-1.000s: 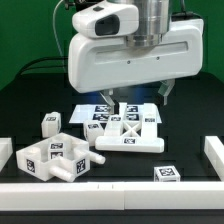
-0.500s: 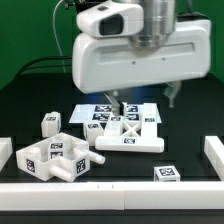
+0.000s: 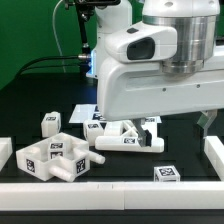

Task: Assemble chair

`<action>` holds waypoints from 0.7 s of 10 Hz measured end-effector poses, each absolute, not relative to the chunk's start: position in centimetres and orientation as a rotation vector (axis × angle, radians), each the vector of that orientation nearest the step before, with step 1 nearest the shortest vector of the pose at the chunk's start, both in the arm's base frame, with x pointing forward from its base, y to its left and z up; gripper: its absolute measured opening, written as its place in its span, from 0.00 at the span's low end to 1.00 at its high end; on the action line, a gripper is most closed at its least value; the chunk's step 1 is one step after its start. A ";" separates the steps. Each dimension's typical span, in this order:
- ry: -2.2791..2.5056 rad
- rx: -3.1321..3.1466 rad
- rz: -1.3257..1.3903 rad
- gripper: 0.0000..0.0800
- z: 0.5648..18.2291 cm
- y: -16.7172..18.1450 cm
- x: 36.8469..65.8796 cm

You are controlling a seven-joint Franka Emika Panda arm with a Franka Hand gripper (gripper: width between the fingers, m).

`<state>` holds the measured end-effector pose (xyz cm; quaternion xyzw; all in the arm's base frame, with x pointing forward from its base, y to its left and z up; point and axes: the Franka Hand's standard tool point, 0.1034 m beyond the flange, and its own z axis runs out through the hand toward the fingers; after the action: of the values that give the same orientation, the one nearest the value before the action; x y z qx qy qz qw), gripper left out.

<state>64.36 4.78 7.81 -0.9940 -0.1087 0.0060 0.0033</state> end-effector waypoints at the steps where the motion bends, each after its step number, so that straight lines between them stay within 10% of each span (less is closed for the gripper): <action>1: -0.341 -3.116 0.019 0.81 7.8 4.8 64.4; 7: -0.252 -3.109 0.040 0.81 1.7 4.6 64.0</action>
Offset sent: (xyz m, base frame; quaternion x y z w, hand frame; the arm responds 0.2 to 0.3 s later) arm 0.0097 0.0082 -0.0425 0.0116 0.0321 0.0597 0.9976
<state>63.96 4.56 1.74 -0.9966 -0.0807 0.0129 0.0113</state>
